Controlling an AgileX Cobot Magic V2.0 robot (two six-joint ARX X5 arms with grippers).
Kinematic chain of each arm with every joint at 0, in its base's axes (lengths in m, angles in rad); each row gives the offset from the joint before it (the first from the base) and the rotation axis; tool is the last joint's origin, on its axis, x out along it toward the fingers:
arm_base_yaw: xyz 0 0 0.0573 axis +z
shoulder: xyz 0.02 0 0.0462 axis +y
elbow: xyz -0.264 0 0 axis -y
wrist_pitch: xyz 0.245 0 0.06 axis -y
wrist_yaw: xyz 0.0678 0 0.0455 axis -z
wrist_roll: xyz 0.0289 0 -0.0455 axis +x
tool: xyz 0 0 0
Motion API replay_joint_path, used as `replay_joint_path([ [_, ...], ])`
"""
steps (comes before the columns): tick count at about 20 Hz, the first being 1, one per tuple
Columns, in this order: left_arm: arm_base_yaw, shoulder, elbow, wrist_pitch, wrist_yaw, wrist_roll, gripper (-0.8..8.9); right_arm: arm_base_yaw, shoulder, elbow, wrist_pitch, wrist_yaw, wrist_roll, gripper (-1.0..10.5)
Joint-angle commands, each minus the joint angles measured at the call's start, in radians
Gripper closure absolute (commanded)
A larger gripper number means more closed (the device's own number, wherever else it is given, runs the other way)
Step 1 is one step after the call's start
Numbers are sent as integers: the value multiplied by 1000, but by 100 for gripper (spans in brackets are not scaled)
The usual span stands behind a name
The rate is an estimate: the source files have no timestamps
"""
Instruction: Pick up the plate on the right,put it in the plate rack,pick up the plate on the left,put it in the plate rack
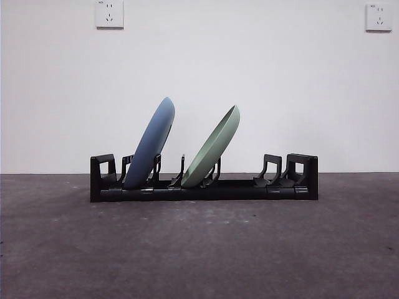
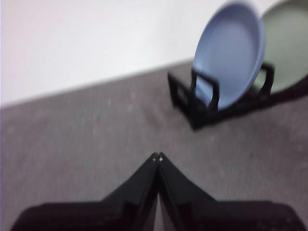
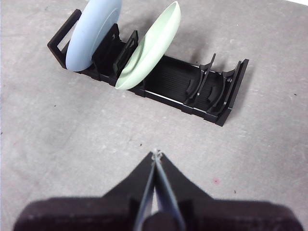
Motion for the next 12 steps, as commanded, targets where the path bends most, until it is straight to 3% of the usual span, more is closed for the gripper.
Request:
replay_joint_path([
  [1, 10, -4, -11, -37, -12, -38, 817, 1, -2, -6, 7, 2, -3, 945],
  [4, 11, -4, -11, -31, 2, -118, 817, 1, -2, -6, 6, 2, -3, 945],
  [12, 11, 11, -11, -31, -2, -126, 817, 1, -2, -6, 7, 2, -3, 945],
])
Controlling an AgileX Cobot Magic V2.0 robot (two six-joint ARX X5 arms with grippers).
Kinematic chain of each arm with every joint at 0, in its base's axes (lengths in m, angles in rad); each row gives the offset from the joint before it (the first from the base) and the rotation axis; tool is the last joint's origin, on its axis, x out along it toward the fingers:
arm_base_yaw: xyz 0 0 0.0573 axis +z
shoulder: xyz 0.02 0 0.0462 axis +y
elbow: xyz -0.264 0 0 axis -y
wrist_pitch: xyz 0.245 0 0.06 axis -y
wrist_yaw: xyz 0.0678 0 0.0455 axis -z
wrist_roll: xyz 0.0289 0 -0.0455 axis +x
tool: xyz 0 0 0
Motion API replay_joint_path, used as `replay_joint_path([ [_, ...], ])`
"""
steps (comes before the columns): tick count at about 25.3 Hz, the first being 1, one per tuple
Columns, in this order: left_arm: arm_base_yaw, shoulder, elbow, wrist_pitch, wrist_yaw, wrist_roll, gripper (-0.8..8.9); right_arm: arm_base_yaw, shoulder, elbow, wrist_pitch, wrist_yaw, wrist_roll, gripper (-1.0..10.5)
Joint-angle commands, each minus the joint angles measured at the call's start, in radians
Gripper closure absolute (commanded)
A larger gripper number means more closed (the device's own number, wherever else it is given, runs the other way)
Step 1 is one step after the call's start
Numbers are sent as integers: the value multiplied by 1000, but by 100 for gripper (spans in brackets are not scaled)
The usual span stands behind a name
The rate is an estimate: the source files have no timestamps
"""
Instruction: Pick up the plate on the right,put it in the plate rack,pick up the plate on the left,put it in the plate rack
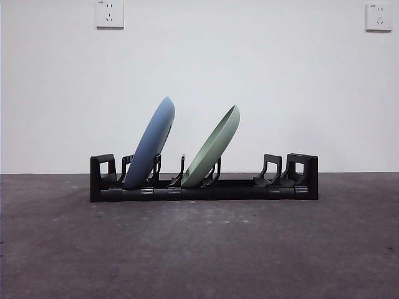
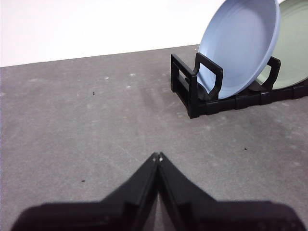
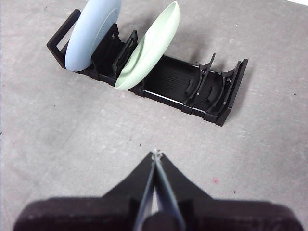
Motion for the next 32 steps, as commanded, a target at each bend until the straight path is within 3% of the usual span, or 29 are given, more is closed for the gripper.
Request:
replay_joint_path([
  [1, 3, 4, -11, 8, -2, -12, 817, 1, -2, -6, 7, 1, -3, 945],
  [6, 3, 6, -11, 8, -2, -12, 817, 1, -2, -6, 7, 6, -8, 945],
  [10, 3, 6, -11, 8, -2, -12, 817, -39, -92, -8, 24, 97, -52, 945],
  [13, 3, 11, -11, 8, -2, -12, 817, -103, -257, -53, 128, 33, -36, 945],
  [17, 3, 17, -11, 8, -2, -12, 817, -258, -532, -277, 375, 19, -40, 945],
  [20, 3, 18, -11, 8, -2, -12, 817, -325, -726, -526, 549, 95, -40, 945],
  [25, 3, 18, -11, 8, -2, -12, 817, -352, -887, -824, 721, 97, -10, 945],
  [32, 3, 19, -11, 8, -2, -12, 817, -353, -1057, -1165, 785, 98, 36, 945],
])
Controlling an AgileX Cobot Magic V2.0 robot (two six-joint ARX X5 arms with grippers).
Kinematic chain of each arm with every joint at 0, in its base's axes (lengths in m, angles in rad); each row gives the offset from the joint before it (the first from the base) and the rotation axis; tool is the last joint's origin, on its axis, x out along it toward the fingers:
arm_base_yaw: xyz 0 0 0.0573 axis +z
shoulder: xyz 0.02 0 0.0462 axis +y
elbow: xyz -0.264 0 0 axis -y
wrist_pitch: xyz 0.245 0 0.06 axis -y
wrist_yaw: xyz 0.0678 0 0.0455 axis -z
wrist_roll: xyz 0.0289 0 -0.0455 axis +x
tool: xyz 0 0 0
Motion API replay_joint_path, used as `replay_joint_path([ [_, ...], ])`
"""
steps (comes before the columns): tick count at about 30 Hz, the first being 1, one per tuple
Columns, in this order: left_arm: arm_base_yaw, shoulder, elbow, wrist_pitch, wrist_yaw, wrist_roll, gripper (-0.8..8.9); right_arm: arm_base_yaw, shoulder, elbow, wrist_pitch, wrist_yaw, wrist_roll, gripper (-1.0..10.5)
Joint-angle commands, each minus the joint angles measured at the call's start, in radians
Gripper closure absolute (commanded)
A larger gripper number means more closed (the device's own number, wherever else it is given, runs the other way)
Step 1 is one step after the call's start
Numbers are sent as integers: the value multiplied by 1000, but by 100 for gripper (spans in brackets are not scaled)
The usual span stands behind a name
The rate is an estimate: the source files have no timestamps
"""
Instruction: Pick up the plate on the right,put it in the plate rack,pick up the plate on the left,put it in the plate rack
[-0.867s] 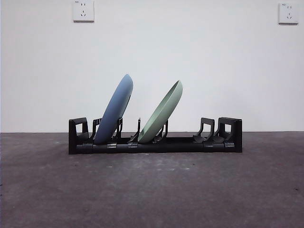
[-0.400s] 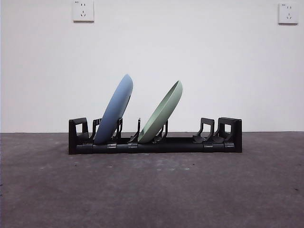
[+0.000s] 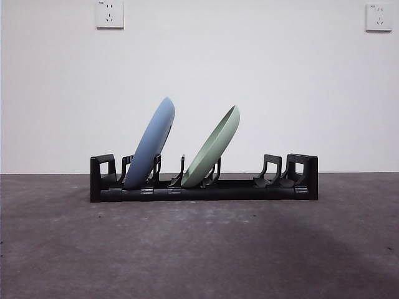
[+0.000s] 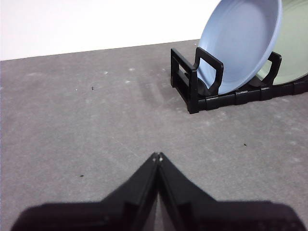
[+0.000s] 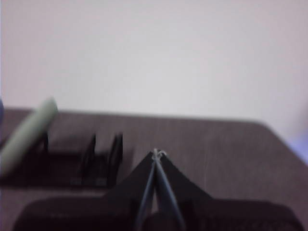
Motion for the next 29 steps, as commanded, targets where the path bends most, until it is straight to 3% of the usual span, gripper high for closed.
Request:
replay_joint_path([
  [1, 3, 0, -11, 8, -2, -7, 817, -1, -66, -134, 11, 5, 51, 945],
  [10, 3, 8, -11, 8, -2, -7, 817, 0, -151, -352, 11, 5, 84, 945],
  [29, 3, 30, -11, 8, -2, -7, 817, -1, -149, -359, 16, 5, 85, 945],
])
